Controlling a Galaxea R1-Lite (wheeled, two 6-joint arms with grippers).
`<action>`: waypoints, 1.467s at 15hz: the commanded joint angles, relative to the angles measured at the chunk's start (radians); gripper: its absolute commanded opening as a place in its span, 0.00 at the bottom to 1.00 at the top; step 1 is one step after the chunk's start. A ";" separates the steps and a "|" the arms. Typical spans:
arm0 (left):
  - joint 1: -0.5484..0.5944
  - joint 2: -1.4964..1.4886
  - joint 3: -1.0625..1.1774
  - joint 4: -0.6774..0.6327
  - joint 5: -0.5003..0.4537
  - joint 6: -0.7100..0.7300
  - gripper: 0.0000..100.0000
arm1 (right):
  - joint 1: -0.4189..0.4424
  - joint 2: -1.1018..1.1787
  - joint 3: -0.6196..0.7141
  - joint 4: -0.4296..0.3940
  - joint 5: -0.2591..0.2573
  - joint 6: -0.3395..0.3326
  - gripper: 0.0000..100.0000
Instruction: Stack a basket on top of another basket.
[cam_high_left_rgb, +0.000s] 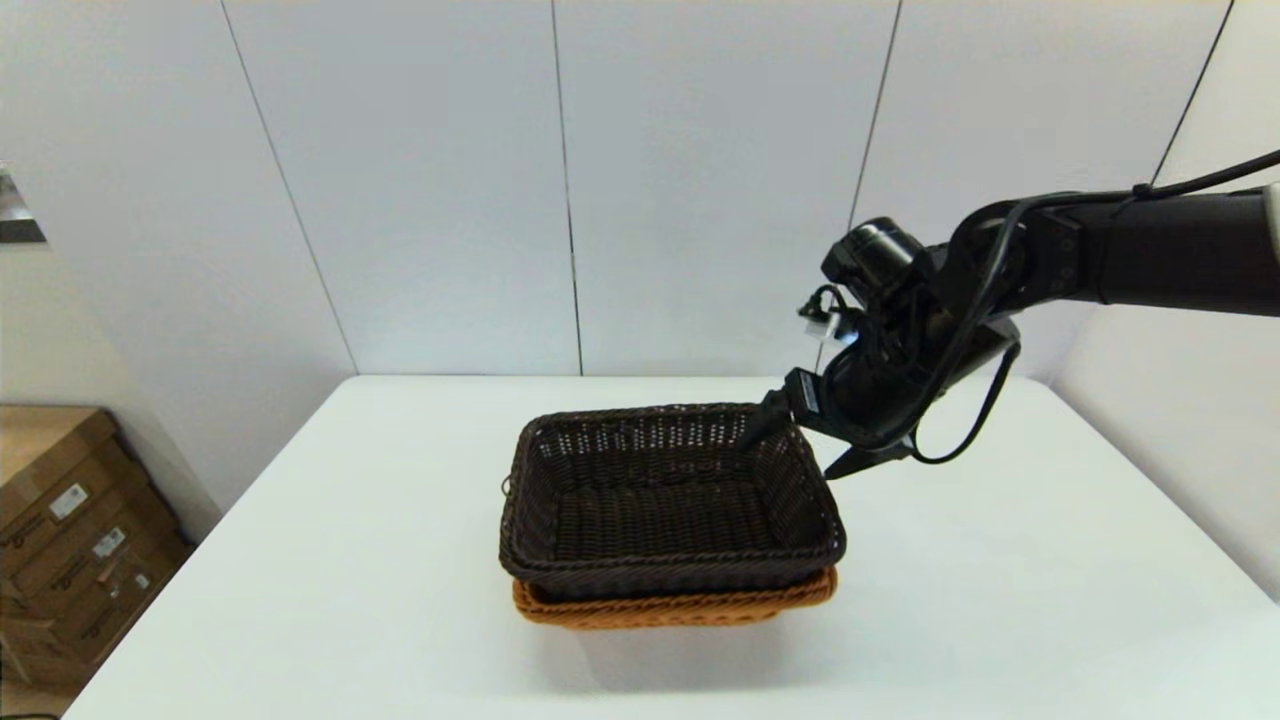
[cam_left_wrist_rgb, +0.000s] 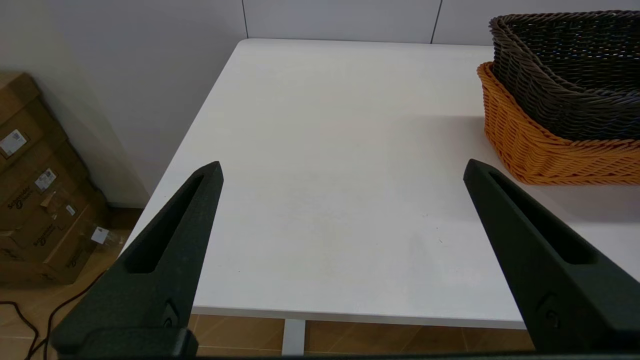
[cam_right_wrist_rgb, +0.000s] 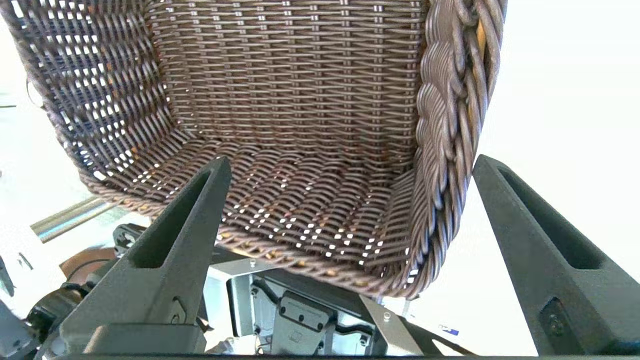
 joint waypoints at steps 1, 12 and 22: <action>0.000 -0.002 0.000 0.000 0.001 -0.001 1.00 | -0.004 -0.063 0.001 0.006 0.002 0.002 1.00; 0.000 -0.002 0.000 0.000 0.001 -0.001 1.00 | -0.045 -0.492 0.131 0.057 -0.007 0.000 1.00; 0.000 -0.002 0.000 0.000 0.001 -0.002 1.00 | -0.052 -1.060 0.406 0.057 -0.259 0.054 1.00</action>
